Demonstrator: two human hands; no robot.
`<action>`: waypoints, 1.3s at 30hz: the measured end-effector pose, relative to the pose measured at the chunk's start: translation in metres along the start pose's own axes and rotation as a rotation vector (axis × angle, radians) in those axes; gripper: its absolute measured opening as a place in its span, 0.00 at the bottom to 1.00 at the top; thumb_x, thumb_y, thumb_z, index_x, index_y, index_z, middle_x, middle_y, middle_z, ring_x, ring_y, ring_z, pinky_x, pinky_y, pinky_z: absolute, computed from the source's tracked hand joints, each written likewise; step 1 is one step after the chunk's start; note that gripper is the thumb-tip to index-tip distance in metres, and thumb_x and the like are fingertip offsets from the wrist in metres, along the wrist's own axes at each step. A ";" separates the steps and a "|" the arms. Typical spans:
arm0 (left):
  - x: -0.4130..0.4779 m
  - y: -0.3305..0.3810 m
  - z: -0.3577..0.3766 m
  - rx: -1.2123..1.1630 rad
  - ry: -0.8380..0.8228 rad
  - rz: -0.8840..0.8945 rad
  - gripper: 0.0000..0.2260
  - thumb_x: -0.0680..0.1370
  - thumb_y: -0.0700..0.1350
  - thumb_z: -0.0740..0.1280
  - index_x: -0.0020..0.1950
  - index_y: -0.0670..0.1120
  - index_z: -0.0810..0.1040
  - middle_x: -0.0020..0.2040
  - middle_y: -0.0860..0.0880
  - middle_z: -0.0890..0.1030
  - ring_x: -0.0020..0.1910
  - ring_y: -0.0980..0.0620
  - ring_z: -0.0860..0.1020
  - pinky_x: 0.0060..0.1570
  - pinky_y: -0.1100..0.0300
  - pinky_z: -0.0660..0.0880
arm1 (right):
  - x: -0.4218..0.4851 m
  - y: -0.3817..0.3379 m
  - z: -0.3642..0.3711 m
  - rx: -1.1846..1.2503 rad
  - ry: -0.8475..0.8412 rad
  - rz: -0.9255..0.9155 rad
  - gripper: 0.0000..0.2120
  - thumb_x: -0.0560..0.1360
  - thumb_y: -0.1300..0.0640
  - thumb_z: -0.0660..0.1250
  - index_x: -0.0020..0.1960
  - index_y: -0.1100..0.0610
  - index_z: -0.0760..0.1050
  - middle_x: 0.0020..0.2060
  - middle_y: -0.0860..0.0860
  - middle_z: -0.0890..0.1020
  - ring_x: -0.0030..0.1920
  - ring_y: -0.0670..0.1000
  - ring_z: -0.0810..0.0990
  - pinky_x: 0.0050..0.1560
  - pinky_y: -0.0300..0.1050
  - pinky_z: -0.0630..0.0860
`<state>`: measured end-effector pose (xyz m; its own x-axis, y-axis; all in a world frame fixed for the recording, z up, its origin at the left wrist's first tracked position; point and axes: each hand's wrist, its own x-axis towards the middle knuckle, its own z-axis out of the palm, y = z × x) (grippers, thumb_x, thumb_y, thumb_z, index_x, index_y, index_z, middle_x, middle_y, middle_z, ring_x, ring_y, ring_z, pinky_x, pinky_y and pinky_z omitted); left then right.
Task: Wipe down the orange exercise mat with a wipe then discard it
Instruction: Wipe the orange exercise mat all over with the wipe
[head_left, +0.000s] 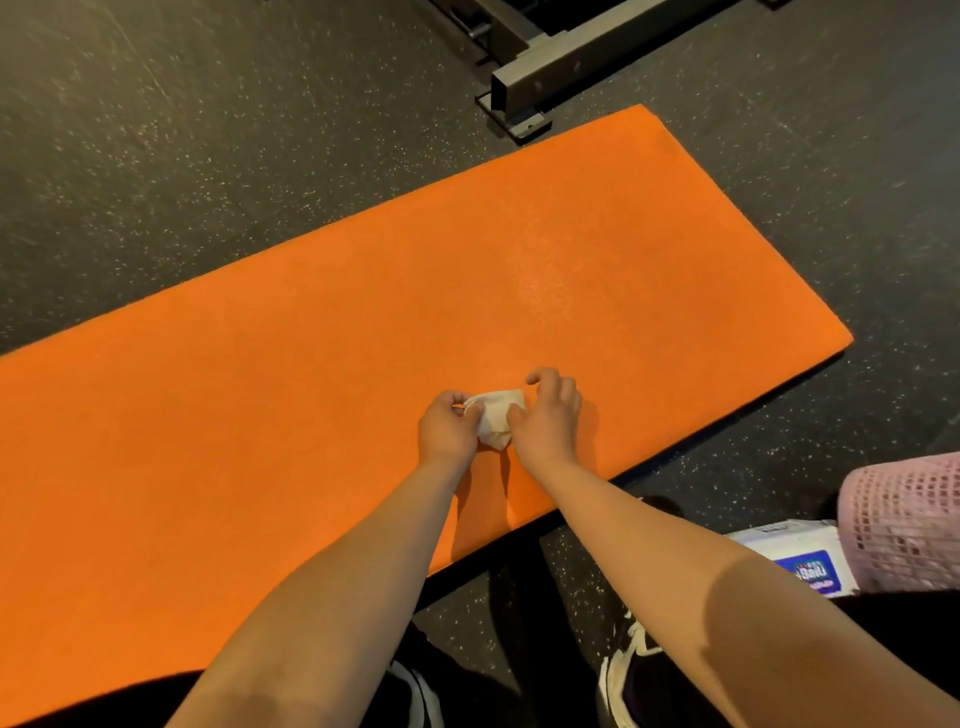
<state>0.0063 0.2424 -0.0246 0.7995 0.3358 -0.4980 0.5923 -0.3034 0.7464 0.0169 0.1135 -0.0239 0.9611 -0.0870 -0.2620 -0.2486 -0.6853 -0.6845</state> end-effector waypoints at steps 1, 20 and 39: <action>0.006 0.002 0.002 -0.006 0.010 -0.001 0.03 0.81 0.45 0.67 0.51 0.47 0.75 0.44 0.47 0.81 0.38 0.48 0.78 0.27 0.67 0.67 | 0.002 0.002 0.007 -0.014 -0.008 -0.075 0.15 0.74 0.66 0.67 0.59 0.57 0.71 0.59 0.56 0.70 0.59 0.58 0.67 0.55 0.50 0.67; 0.060 -0.039 0.012 0.605 0.021 0.173 0.23 0.85 0.51 0.56 0.81 0.54 0.59 0.83 0.54 0.50 0.79 0.49 0.51 0.74 0.45 0.49 | 0.089 0.035 0.040 -0.471 -0.314 -0.362 0.34 0.80 0.62 0.56 0.83 0.52 0.49 0.83 0.50 0.47 0.82 0.49 0.43 0.81 0.50 0.47; 0.061 -0.037 -0.002 0.664 -0.044 0.150 0.26 0.84 0.49 0.56 0.82 0.55 0.53 0.82 0.58 0.48 0.79 0.51 0.50 0.74 0.46 0.49 | 0.107 0.011 0.036 -0.453 -0.267 -0.187 0.27 0.86 0.51 0.48 0.83 0.53 0.47 0.83 0.50 0.45 0.82 0.52 0.41 0.81 0.53 0.45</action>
<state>0.0329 0.2758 -0.0816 0.8728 0.2154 -0.4379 0.3992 -0.8314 0.3866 0.1125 0.1227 -0.0843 0.9057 0.2113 -0.3674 0.0559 -0.9188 -0.3907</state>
